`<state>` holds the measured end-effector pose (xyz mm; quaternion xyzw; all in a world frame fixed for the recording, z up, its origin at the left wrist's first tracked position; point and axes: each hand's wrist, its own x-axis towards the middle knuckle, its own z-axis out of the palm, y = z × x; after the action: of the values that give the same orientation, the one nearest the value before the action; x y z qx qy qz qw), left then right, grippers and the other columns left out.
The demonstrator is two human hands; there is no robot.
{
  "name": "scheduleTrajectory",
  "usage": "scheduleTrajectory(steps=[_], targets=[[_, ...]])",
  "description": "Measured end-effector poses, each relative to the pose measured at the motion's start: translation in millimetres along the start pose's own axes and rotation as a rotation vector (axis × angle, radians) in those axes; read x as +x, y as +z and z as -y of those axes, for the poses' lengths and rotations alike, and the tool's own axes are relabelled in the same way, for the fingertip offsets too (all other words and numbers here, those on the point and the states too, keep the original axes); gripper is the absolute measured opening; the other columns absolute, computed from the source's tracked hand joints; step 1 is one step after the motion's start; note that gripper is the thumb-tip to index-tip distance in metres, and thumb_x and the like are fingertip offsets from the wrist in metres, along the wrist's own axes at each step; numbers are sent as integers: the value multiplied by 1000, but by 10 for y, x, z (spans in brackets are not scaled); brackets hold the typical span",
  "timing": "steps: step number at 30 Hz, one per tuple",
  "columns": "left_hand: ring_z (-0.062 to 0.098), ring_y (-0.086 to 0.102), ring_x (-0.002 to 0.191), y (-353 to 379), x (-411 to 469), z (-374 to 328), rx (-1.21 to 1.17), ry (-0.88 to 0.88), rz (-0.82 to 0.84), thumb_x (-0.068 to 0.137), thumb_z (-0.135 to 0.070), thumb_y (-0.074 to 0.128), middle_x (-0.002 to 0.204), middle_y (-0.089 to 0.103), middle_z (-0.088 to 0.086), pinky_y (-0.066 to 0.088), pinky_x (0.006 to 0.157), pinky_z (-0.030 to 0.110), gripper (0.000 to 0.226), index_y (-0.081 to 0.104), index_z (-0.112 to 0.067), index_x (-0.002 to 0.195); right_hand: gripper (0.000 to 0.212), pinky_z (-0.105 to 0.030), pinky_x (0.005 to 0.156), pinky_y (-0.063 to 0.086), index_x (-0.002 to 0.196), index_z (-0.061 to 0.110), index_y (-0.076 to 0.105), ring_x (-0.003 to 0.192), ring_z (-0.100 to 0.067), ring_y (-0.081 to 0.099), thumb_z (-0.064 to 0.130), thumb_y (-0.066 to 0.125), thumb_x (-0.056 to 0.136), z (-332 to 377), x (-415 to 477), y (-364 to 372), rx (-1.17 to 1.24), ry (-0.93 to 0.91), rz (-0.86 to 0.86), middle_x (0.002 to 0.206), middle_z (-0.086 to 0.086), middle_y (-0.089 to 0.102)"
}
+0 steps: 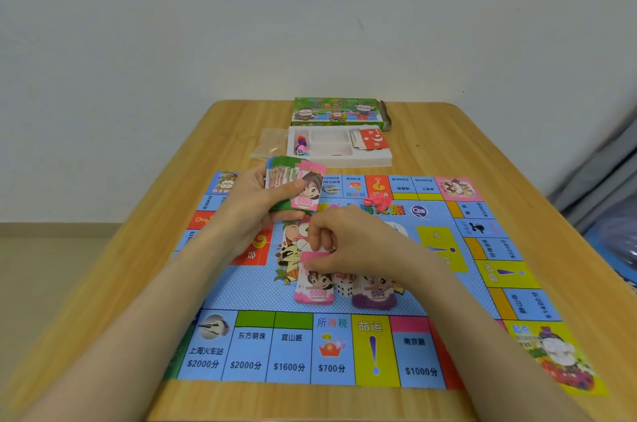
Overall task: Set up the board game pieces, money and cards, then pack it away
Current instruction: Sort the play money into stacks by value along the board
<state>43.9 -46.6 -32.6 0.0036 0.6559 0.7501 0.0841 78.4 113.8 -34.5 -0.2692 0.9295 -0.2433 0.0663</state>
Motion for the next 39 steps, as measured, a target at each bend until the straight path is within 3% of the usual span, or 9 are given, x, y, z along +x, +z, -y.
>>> scheduleTrajectory(steps=[5,8,12,22,25,28,32,36,39], targets=[[13,70,64,-1,3,2,2,9,-1,83,-3,65,88,71,9,53,47,18,32,58,0,114,28,-16,69,36,90,24,54,76,3,44,38,74,76,15,-22,-6,75,-25,11,86,16,42],[13,70,65,-3,2,1,-8,15,0,83,-3,65,83,72,6,53,47,18,27,59,-2,110,43,-14,75,37,104,25,52,88,1,41,41,77,73,36,-52,-29,117,-27,120,102,14,40],[14,70,62,-1,0,1,-28,4,-12,82,-2,65,84,72,7,52,46,18,25,59,-4,106,55,-24,88,36,112,28,46,104,-9,36,43,78,70,54,-67,-13,14,-37,215,112,9,37],[13,70,62,2,-2,3,-24,12,-1,83,-2,65,85,71,8,53,46,18,27,58,-2,109,50,-29,92,38,110,26,48,102,-10,40,48,73,74,55,-54,22,-22,-67,154,110,9,43],[14,70,64,-7,4,8,-24,24,9,82,-3,65,82,73,5,54,48,19,29,59,-1,111,39,-27,77,44,97,21,54,86,-8,48,51,69,77,54,-39,1,48,-26,27,94,9,52],[15,70,63,-11,0,7,-23,21,17,81,-2,67,83,72,7,54,48,20,31,59,-1,111,39,-27,58,38,72,11,56,59,-7,43,48,61,85,20,13,-10,96,48,-233,64,8,49],[15,69,60,-6,-5,11,-14,26,48,80,-1,67,78,73,3,53,47,19,26,60,-4,105,41,-30,57,34,60,11,49,52,-10,36,37,57,91,-28,37,-23,227,138,-503,52,5,41],[13,69,60,8,-18,15,31,28,121,78,-1,68,80,73,2,54,47,19,25,63,-5,102,20,-31,60,39,87,15,49,60,-9,43,29,63,89,-33,41,-39,360,153,-626,69,3,50],[12,68,62,29,-28,14,54,29,165,76,-2,69,83,73,1,54,47,20,29,64,-7,103,26,-30,62,41,104,17,48,66,-11,49,26,65,87,-31,48,-41,380,151,-623,80,4,53]])
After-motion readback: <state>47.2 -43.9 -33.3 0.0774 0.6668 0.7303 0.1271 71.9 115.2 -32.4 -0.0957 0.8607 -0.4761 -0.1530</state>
